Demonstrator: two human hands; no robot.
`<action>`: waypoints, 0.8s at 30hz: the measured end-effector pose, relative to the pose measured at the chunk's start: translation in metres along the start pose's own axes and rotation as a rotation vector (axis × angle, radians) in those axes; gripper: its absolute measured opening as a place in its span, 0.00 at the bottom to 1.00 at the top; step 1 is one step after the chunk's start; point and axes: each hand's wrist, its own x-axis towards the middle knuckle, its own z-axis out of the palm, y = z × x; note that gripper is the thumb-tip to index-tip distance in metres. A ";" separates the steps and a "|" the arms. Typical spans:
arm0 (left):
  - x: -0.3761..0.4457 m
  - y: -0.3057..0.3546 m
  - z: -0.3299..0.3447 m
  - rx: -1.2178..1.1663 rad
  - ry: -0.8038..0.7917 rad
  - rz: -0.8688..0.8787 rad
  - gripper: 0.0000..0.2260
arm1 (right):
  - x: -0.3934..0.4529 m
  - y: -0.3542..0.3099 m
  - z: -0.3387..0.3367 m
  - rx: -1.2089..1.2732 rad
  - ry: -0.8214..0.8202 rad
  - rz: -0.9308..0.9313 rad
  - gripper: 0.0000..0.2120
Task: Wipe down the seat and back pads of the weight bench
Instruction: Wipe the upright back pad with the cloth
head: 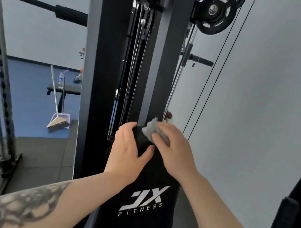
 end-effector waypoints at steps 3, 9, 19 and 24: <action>-0.006 -0.001 -0.004 -0.067 -0.069 -0.059 0.32 | 0.003 0.012 -0.010 -0.008 -0.042 0.060 0.10; -0.007 -0.010 -0.012 -0.092 -0.135 0.116 0.33 | 0.010 -0.019 0.016 -0.148 -0.002 0.045 0.12; -0.017 -0.026 -0.010 -0.059 -0.160 0.093 0.35 | 0.018 -0.025 0.020 -0.196 0.128 0.217 0.13; -0.017 -0.024 -0.012 -0.078 -0.156 0.115 0.35 | 0.008 -0.027 0.019 -0.123 0.017 0.078 0.13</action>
